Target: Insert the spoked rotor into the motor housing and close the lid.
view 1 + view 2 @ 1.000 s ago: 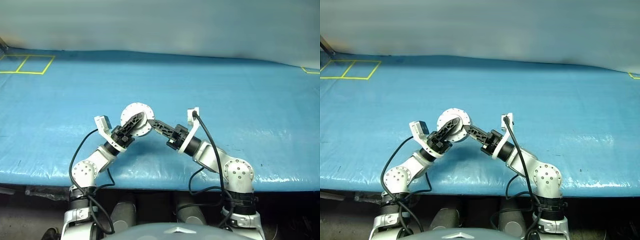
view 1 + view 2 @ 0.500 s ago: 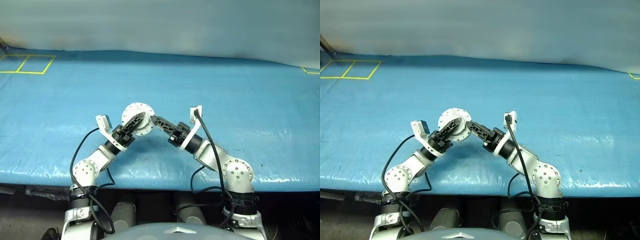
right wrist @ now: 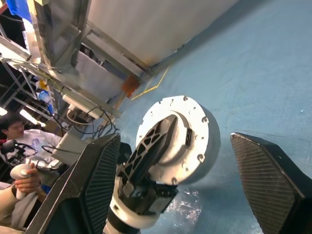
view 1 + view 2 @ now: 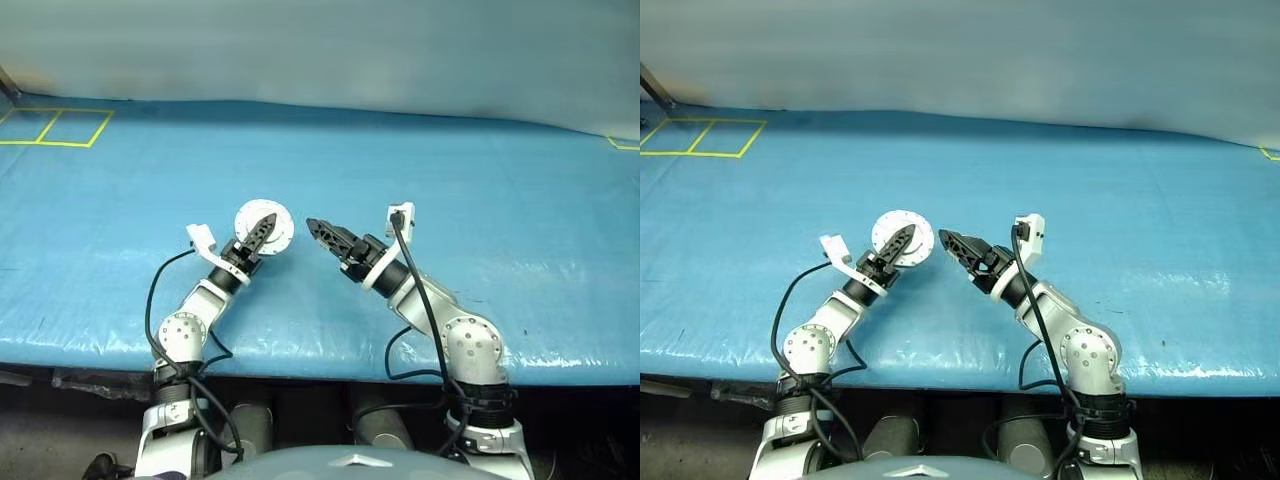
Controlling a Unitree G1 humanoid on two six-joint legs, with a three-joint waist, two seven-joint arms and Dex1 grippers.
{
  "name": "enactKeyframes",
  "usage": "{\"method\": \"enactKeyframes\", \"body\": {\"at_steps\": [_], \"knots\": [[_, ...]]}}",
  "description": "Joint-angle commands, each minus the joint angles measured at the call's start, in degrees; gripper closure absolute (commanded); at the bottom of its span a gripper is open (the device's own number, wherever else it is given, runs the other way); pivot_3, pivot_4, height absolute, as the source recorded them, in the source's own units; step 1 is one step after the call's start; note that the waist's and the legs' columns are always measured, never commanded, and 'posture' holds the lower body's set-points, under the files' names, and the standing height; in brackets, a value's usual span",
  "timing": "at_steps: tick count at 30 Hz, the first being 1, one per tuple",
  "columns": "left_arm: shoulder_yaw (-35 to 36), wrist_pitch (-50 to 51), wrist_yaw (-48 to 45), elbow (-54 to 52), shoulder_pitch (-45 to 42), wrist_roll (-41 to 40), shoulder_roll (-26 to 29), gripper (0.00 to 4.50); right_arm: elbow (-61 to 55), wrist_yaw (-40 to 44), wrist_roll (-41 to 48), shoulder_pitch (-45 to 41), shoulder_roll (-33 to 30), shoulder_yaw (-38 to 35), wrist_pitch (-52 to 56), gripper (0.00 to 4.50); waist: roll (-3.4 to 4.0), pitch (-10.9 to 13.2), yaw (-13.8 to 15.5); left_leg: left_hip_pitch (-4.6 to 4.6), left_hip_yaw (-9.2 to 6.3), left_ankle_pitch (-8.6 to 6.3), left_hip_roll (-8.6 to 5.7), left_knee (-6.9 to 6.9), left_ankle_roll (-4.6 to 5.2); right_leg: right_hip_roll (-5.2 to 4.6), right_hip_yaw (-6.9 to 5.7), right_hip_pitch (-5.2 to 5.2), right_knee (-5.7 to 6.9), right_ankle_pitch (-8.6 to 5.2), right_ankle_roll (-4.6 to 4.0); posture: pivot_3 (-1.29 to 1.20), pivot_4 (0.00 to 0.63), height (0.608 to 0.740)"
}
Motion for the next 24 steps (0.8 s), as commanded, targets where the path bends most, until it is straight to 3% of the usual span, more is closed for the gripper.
{"method": "enactKeyframes", "body": {"at_steps": [1,9,19,24], "knots": [[2.92,-8.71,6.09,0.94,-4.56,3.17,-1.56,1.74,-2.80,0.59,-0.21,0.56,0.25,-0.17,-1.28,0.69,0.00,0.00,0.14,-0.01,0.00,-0.01,-0.01,0.00,0.01,0.00,0.01,0.00,-0.02,0.01,0.01,0.00,0.150,0.740],[4.87,-18.98,14.54,6.50,-10.17,11.00,-1.08,1.74,-3.38,-0.45,-1.08,1.63,0.60,-0.51,-1.86,0.69,-0.24,0.14,0.36,-0.01,-0.02,-0.01,-0.05,0.01,0.02,0.01,0.04,0.08,-0.08,0.08,0.12,0.00,0.150,0.740],[6.36,-24.74,19.61,10.95,-9.21,16.33,0.05,1.74,-3.20,-1.01,-1.19,1.26,0.14,-1.12,-1.68,0.69,-0.39,0.23,0.31,0.02,-0.02,-0.01,-0.05,0.02,0.02,0.01,0.05,0.10,-0.08,0.11,0.16,0.00,0.150,0.740],[8.19,-25.95,21.68,11.22,-7.84,16.26,-0.08,0.44,-2.57,-0.85,-1.47,0.73,-0.06,-0.81,-1.23,0.65,-0.40,0.24,0.32,0.08,-0.02,-0.01,-0.05,0.03,0.02,0.01,0.06,0.15,-0.07,0.11,0.16,0.00,0.150,0.740]]}}
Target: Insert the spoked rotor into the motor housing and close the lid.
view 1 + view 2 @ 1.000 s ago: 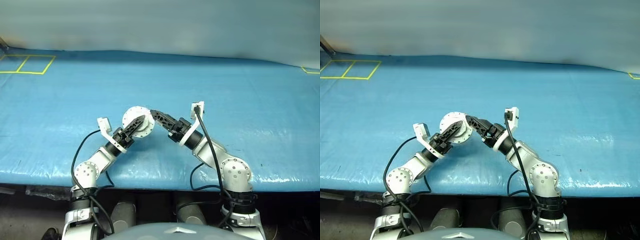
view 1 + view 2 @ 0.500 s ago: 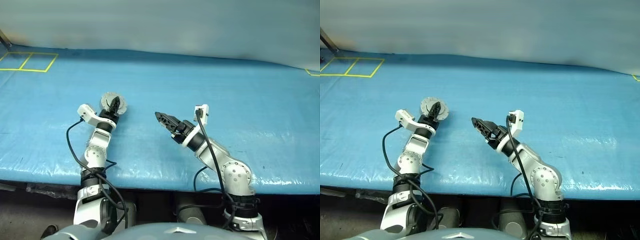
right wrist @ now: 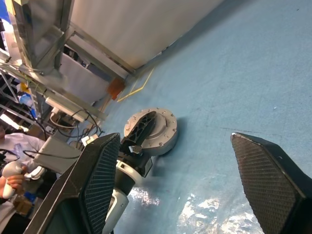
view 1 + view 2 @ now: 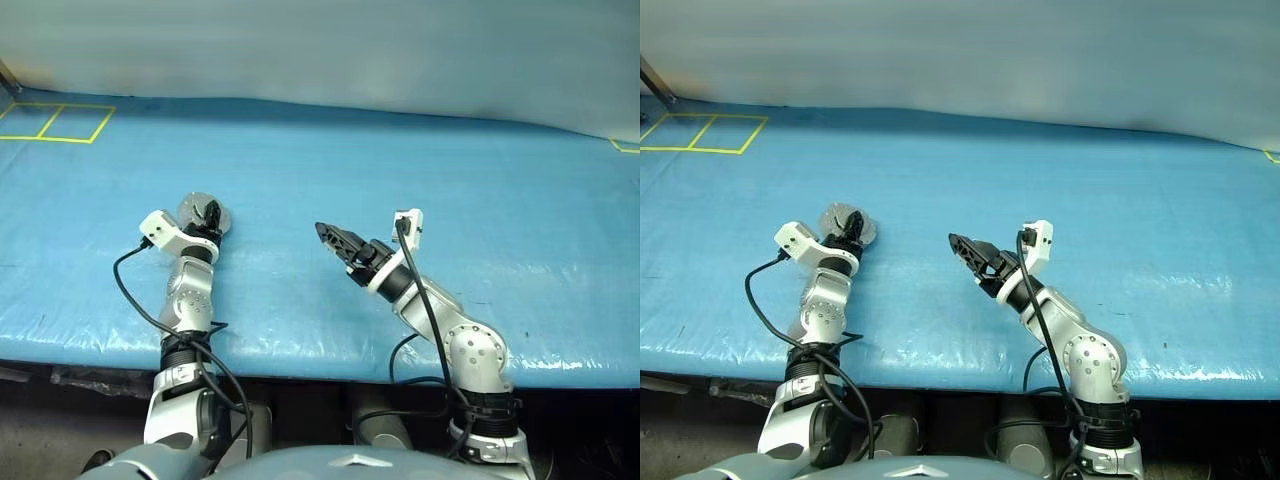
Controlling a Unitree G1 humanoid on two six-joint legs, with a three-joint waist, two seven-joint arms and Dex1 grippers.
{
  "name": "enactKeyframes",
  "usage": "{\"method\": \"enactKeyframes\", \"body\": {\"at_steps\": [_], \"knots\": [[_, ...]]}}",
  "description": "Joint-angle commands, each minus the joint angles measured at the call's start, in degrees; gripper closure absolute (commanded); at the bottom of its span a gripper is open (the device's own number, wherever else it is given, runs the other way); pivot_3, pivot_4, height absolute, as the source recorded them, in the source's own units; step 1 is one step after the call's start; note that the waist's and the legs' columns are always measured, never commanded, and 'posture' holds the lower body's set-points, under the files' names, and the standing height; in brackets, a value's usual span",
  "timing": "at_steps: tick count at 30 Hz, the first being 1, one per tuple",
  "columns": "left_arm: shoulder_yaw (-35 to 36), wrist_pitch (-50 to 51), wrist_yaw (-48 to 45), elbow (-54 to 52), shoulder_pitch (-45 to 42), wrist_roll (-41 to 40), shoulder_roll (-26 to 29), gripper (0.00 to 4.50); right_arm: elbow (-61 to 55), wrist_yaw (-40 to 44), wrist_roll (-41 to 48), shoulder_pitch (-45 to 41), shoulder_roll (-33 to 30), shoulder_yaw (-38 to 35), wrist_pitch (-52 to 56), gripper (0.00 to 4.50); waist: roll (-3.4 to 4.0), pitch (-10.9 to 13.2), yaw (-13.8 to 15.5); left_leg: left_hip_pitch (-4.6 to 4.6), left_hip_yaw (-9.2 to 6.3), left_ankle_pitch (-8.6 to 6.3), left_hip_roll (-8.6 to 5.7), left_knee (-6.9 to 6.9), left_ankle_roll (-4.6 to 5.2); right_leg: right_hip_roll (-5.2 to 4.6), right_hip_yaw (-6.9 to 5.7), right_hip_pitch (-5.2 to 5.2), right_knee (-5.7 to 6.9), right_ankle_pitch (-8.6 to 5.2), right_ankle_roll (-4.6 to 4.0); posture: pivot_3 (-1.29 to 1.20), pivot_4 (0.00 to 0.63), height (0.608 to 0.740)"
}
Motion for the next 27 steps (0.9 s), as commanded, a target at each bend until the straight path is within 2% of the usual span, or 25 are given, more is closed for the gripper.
{"method": "enactKeyframes", "body": {"at_steps": [1,9,16,19,22,24,27], "knots": [[1.00,-2.12,0.99,-1.72,0.66,0.18,0.63,0.08,-1.35,0.07,0.01,-1.19,0.06,-0.05,-0.14,0.65,0.00,0.00,0.02,0.01,0.00,0.00,0.00,0.00,0.00,0.00,0.00,0.01,0.00,0.00,0.00,0.00,0.150,0.740],[2.54,-3.57,2.12,-7.03,3.60,-0.35,1.39,0.04,-0.52,0.12,-0.17,-2.07,-0.18,0.07,1.11,0.65,0.00,0.00,-0.14,0.11,0.01,0.00,0.01,0.02,0.00,0.00,0.03,0.08,0.05,0.00,-0.01,0.00,0.150,0.740],[1.28,-8.87,1.12,-12.06,5.41,3.52,3.97,0.04,-0.30,1.42,-2.81,-2.27,-1.60,0.82,0.75,0.65,-0.01,-0.01,0.14,0.10,0.01,0.01,0.00,0.05,-0.01,0.01,0.04,0.09,0.05,0.00,-0.01,0.00,0.150,0.740],[-3.01,-11.21,-5.31,-14.81,6.70,5.99,5.86,0.04,-1.92,4.05,-13.84,-1.99,-6.84,5.07,-4.61,0.65,-0.01,-0.01,0.13,0.10,0.04,0.01,-0.01,0.06,-0.01,0.01,0.07,0.10,0.04,0.00,-0.01,0.00,0.150,0.740],[-10.37,-9.44,-17.22,-19.06,9.00,5.69,8.89,0.04,-1.69,6.46,-27.93,-0.54,-12.76,9.88,-15.12,0.65,-0.01,-0.01,0.37,0.09,0.05,0.01,-0.03,0.05,-0.02,0.01,0.08,0.08,0.04,0.00,-0.01,0.00,0.150,0.740],[-16.07,-7.16,-24.71,-21.65,10.88,6.46,12.24,0.04,-0.84,8.15,-32.27,0.49,-14.50,9.96,-20.54,0.65,0.00,-0.02,0.36,0.09,0.05,0.01,-0.02,0.03,-0.02,0.01,0.09,0.07,0.04,0.00,-0.02,0.00,0.150,0.740],[-23.95,-5.42,-32.54,-24.38,12.93,10.17,17.40,0.04,1.09,13.58,-33.34,1.06,-17.85,8.66,-22.14,0.65,0.00,-0.01,-0.09,0.16,0.14,0.01,-0.01,0.01,-0.02,0.01,0.18,0.06,0.06,0.00,-0.02,0.00,0.150,0.740]]}}
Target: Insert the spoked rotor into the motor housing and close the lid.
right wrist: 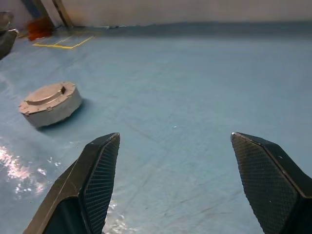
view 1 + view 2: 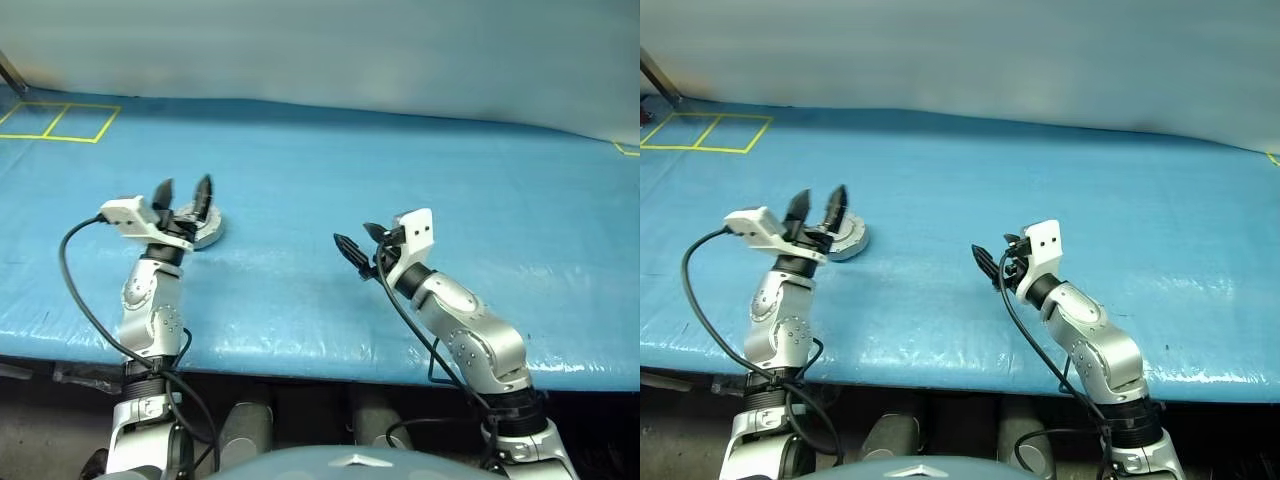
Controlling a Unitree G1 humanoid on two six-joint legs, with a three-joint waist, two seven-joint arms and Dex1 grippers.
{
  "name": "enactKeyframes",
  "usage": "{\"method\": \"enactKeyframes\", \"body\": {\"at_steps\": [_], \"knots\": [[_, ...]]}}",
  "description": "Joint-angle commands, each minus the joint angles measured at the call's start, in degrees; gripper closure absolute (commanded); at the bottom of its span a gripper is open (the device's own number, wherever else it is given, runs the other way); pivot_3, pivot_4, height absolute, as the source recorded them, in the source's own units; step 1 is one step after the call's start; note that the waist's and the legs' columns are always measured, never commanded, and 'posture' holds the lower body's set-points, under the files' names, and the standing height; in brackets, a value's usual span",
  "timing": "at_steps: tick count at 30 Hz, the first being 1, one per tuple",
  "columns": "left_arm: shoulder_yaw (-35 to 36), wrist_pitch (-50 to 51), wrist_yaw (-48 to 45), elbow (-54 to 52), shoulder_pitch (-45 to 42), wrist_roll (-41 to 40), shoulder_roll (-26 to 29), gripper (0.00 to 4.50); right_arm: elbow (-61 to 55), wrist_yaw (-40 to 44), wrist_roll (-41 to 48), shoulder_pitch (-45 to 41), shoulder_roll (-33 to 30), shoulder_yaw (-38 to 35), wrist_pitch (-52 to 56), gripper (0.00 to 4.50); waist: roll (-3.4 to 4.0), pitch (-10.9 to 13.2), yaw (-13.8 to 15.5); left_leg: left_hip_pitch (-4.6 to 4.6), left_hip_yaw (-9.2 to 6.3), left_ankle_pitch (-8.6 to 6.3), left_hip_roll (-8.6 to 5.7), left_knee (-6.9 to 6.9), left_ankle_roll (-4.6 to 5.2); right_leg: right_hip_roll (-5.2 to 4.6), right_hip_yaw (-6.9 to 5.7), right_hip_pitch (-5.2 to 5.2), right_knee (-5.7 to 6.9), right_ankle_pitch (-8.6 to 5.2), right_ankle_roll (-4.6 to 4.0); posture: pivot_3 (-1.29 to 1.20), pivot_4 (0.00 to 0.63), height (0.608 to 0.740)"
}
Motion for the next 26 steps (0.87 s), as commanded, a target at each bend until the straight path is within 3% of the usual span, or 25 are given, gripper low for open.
{"method": "enactKeyframes", "body": {"at_steps": [1,6,26], "knots": [[-8.02,1.95,-9.50,-4.60,1.71,3.91,4.86,0.04,0.82,7.37,-1.22,0.25,-3.68,-1.53,-3.58,0.65,0.00,0.00,-0.22,0.02,0.07,0.00,0.00,0.00,0.00,0.00,0.05,0.00,0.00,0.00,0.00,0.00,0.150,0.740],[-15.95,4.69,-17.37,-4.76,1.89,8.31,10.84,0.00,3.31,17.63,-1.84,1.78,-9.42,-1.88,-5.90,0.04,0.00,0.02,-0.16,0.14,0.21,-0.01,0.07,-0.02,0.02,0.02,0.17,0.02,0.03,-0.01,0.01,0.00,0.150,0.740],[-16.14,6.28,-18.85,-3.81,1.30,10.09,10.12,0.00,4.09,14.82,-8.00,1.95,-7.45,-3.55,-4.41,0.04,-0.03,0.04,0.10,0.13,0.25,-0.02,0.07,-0.01,0.03,0.02,0.20,0.00,0.03,0.00,0.02,0.00,0.150,0.740]]}}
